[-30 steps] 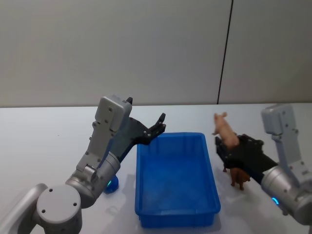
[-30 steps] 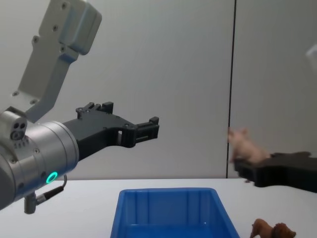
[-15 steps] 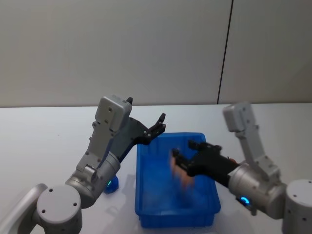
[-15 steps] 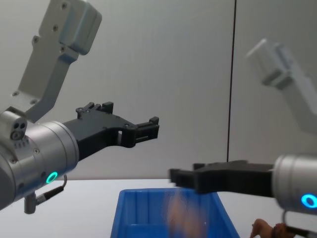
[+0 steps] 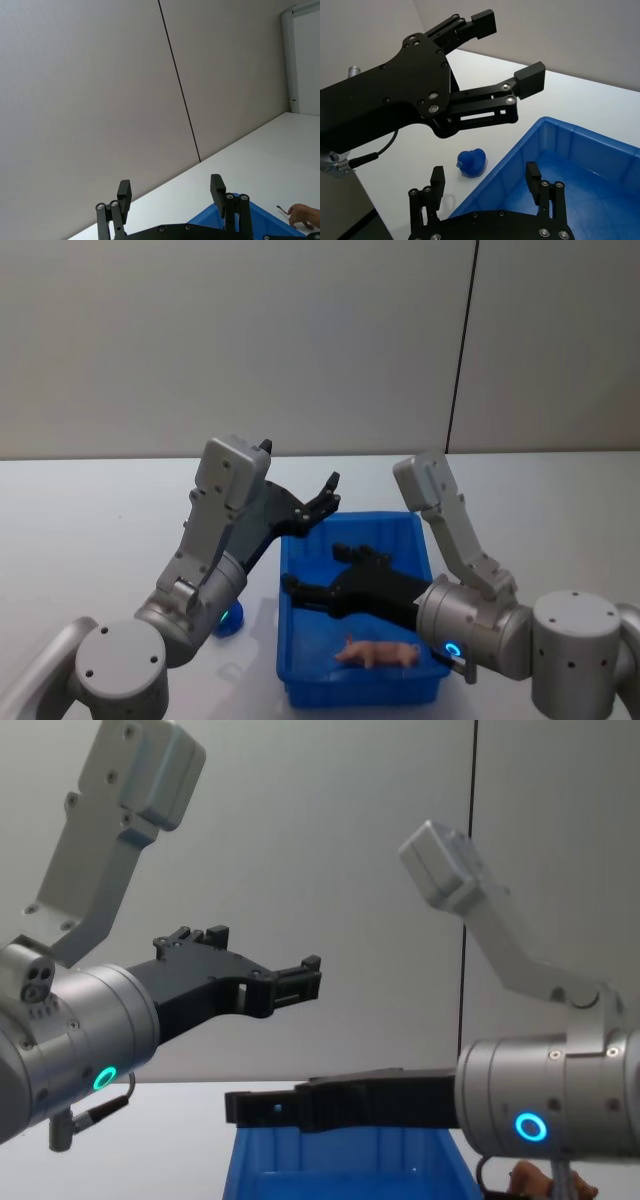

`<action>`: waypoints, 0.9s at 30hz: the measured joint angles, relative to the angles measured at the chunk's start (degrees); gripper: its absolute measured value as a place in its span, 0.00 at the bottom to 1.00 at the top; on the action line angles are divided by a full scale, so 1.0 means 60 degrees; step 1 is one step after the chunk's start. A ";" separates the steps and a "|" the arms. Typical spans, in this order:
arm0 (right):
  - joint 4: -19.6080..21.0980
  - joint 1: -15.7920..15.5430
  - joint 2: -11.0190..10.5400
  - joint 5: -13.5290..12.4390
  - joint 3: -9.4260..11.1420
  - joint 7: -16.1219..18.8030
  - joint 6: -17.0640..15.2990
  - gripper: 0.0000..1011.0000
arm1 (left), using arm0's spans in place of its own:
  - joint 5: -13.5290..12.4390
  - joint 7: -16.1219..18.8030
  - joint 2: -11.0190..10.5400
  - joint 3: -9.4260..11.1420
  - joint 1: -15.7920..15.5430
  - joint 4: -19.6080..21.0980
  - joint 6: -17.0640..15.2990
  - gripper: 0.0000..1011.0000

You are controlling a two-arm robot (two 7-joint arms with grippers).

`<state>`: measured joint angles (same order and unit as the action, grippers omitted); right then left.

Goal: Pick up the two dolls from the table and place them into the box.

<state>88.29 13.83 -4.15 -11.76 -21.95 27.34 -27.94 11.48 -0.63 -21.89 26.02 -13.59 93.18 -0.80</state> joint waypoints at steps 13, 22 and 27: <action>0.0545 -0.0269 -0.0486 -0.0173 0.0326 -0.0321 0.0075 0.99 | 0.0000 0.0000 0.0000 0.0000 0.0000 0.0000 0.0000 0.99; 0.1498 -0.0998 -0.1312 -0.0457 0.0823 -0.1076 0.0237 0.99 | 0.0000 0.0000 0.0000 0.0000 0.0000 0.0000 0.0000 0.99; 0.2171 -0.1650 -0.1925 -0.0705 0.1182 -0.1665 0.0352 0.99 | 0.0000 0.0000 0.0000 0.0000 0.0000 0.0000 0.0000 0.99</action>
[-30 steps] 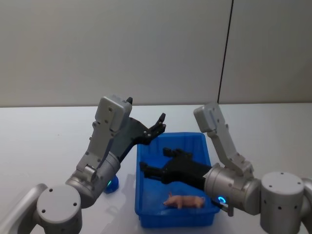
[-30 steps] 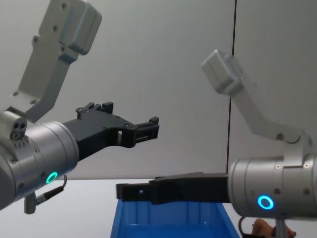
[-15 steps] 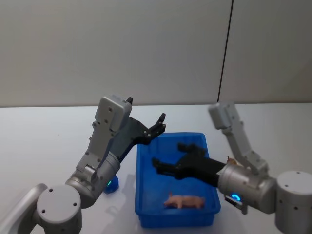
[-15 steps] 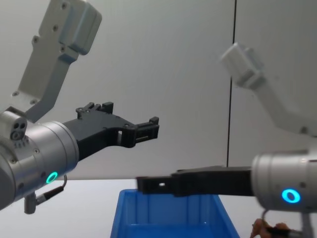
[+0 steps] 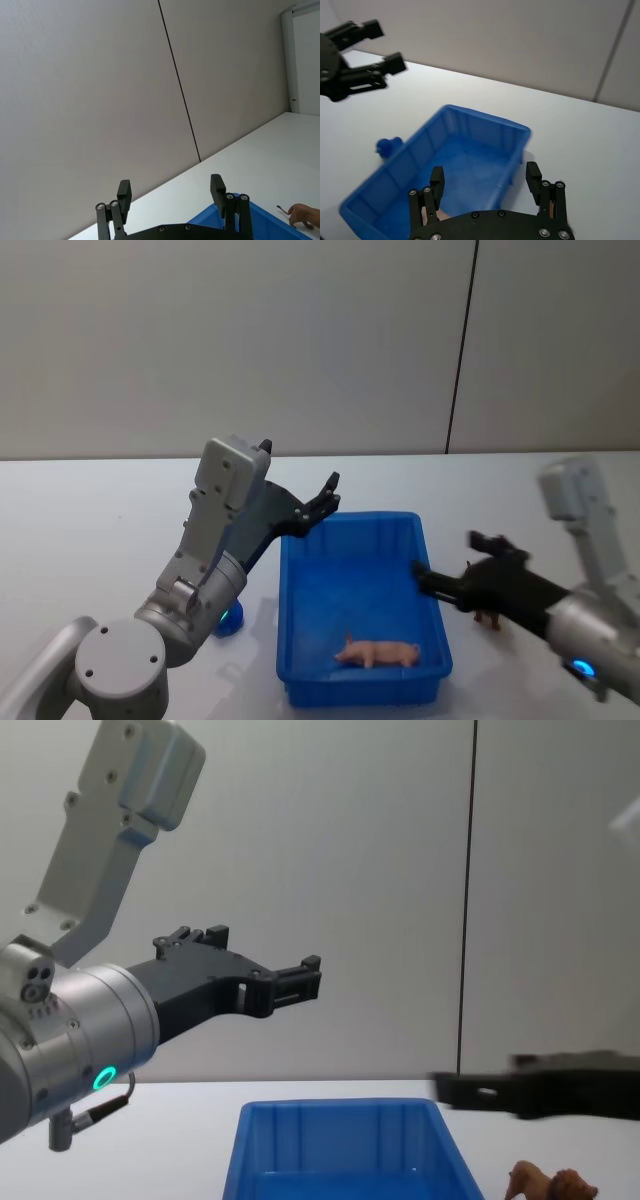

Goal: Pick up the two dolls from the table and place them into the box.

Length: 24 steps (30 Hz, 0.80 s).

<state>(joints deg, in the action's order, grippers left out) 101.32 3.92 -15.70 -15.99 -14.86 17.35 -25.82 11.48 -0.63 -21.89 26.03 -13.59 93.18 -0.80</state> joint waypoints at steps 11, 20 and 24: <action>0.1419 -0.1991 -0.1602 -0.0738 0.1087 -0.1312 0.0358 0.99 | -0.0001 0.0000 0.0000 0.0000 0.0000 0.0000 0.0000 0.99; 0.2035 -0.3225 -0.2546 -0.1216 0.1724 -0.1689 0.0369 0.99 | 0.0000 0.0000 0.0000 0.0000 0.0000 -0.0001 0.0000 0.99; 0.2072 -0.3381 -0.2753 -0.1259 0.1790 -0.1535 0.0346 0.99 | 0.0000 0.0000 0.0000 0.0000 0.0000 -0.0001 0.0000 0.99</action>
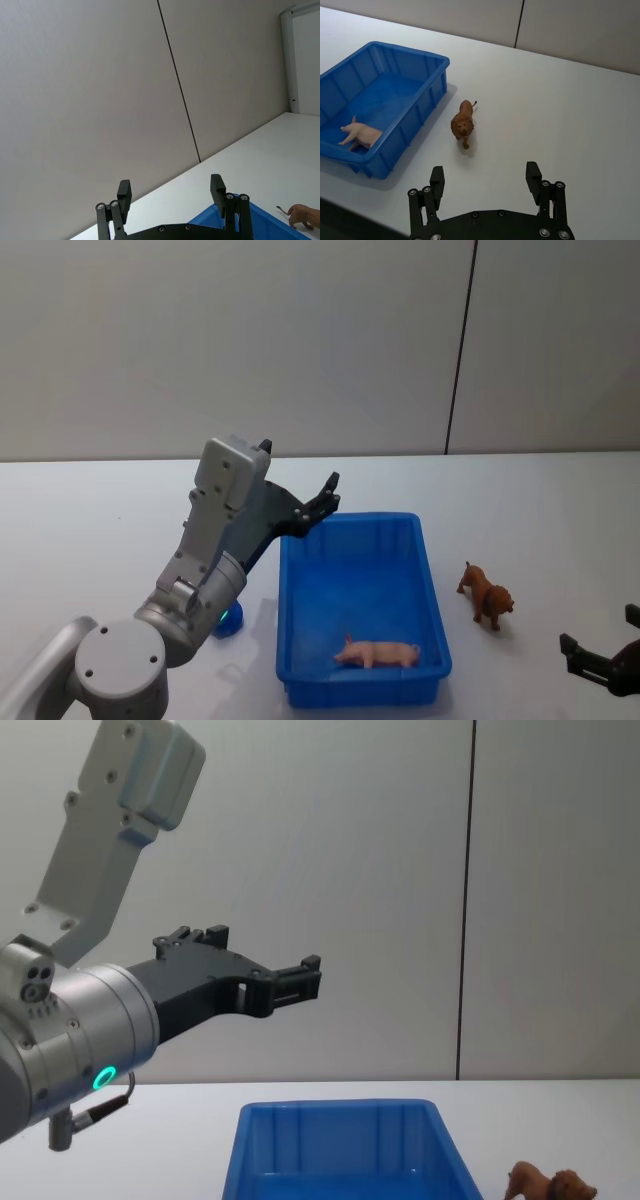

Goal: Pick up the two dolls from the table and place them into the box.

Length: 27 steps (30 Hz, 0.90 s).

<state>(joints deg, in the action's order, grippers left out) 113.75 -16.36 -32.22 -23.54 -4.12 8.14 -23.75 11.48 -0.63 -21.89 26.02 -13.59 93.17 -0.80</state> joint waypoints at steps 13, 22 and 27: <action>-0.0691 0.0786 0.0264 0.0590 -0.0457 0.0940 -0.0191 0.99 | 0.0000 0.0000 0.0000 0.0001 0.0000 0.0000 0.0000 0.99; -0.1677 0.1701 0.1016 0.1128 -0.0928 0.1043 -0.0309 0.99 | 0.0000 0.0000 0.0001 0.0000 0.0000 0.0001 0.0000 0.99; -0.2238 0.2169 0.1407 0.1440 -0.1163 0.1126 -0.0312 0.99 | 0.0000 0.0000 0.0000 0.0000 0.0000 0.0001 0.0000 0.99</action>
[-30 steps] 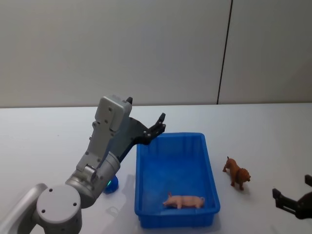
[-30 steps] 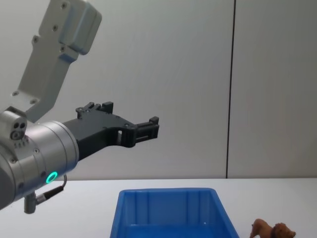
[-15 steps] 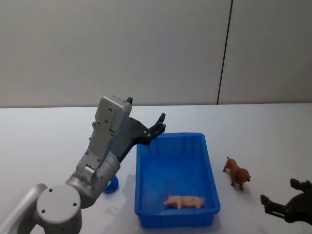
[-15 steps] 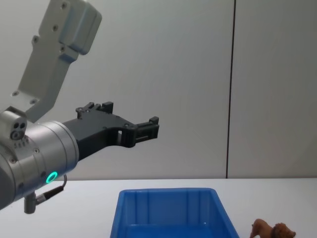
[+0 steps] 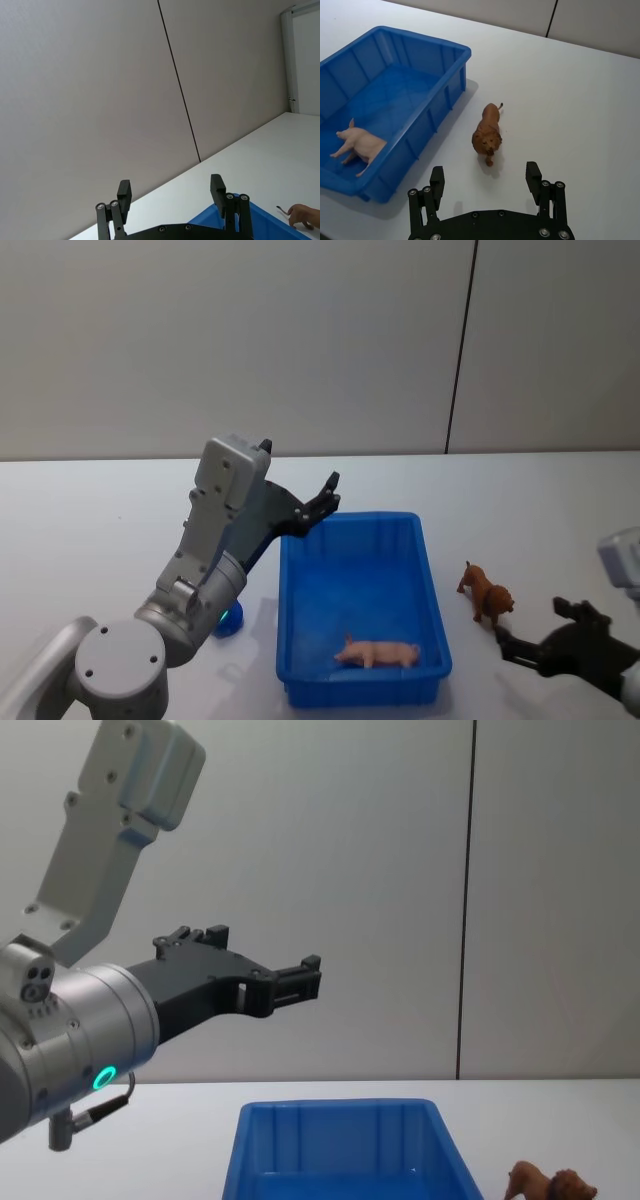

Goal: Pick up the two dolls from the table and place them into the box.

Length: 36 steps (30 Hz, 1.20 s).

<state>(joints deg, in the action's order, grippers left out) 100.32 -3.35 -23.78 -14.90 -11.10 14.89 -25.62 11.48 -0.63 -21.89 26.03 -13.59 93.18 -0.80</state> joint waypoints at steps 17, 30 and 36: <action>-0.1983 0.1509 0.1199 0.0980 -0.0673 0.0211 0.0169 0.99 | 0.0000 0.0000 0.0000 0.0000 0.0000 0.0000 0.0000 0.99; -0.2611 0.1991 0.1625 0.1393 -0.0900 -0.0054 0.0261 0.92 | 0.0000 0.0000 0.0000 0.0000 0.0000 0.0000 0.0000 0.99; -0.2740 0.2089 0.1713 0.1474 -0.0947 -0.0111 0.0283 0.79 | 0.0000 0.0001 0.0000 0.0000 0.0000 -0.0001 0.0000 0.99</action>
<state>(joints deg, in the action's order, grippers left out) 83.89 9.18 -13.50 -6.06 -16.78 14.23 -23.92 11.48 -0.63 -21.89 26.03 -13.59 93.17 -0.80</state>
